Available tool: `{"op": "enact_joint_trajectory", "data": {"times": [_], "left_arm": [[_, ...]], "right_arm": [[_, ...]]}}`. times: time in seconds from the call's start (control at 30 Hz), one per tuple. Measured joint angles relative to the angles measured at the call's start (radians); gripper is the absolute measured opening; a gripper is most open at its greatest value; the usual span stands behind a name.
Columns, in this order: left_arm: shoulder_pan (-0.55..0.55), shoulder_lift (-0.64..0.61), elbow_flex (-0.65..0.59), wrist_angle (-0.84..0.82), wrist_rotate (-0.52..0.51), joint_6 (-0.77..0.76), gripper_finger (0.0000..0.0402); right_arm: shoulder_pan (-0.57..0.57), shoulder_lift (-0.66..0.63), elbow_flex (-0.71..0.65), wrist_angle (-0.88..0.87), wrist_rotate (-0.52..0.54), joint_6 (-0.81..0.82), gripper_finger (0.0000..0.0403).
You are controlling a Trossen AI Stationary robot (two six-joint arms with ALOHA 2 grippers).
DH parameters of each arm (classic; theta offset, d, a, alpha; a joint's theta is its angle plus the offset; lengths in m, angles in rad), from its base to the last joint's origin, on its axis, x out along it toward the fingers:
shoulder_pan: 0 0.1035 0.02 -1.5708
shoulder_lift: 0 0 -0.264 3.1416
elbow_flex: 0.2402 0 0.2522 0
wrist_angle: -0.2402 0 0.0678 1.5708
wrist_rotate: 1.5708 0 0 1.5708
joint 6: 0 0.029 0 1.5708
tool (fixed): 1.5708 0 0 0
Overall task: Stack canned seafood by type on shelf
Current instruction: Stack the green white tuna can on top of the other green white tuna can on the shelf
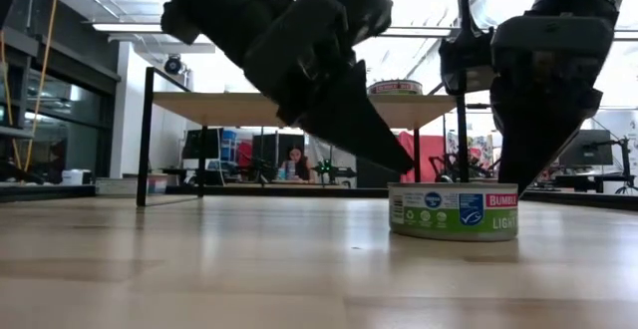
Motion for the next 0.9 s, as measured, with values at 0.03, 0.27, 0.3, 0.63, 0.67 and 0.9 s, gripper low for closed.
{"op": "enact_joint_trajectory", "data": {"times": [0.03,0.27,0.3,0.63,0.67,0.9], "left_arm": [[0.000,0.006,0.000,0.007,0.000,0.000,0.0000],[-0.001,0.030,0.002,0.001,0.000,-0.021,0.0000],[-0.002,0.029,0.003,-0.008,0.002,-0.027,0.0000],[-0.023,0.005,0.001,-0.067,0.004,-0.027,0.0000],[-0.026,0.006,0.000,-0.065,-0.004,-0.027,0.0000],[-0.046,0.008,-0.001,-0.052,-0.013,-0.034,0.0000]], "right_arm": [[0.000,0.000,0.000,0.001,0.000,-0.001,0.0000],[0.000,0.000,0.022,0.011,-0.004,-0.019,0.0000],[0.000,0.000,0.035,0.004,-0.004,-0.028,0.0000],[0.000,-0.004,0.188,-0.057,0.001,-0.110,0.0000],[0.000,-0.004,0.196,-0.051,0.007,-0.115,0.0000],[-0.003,-0.003,0.212,0.003,0.017,-0.132,0.0000]]}}
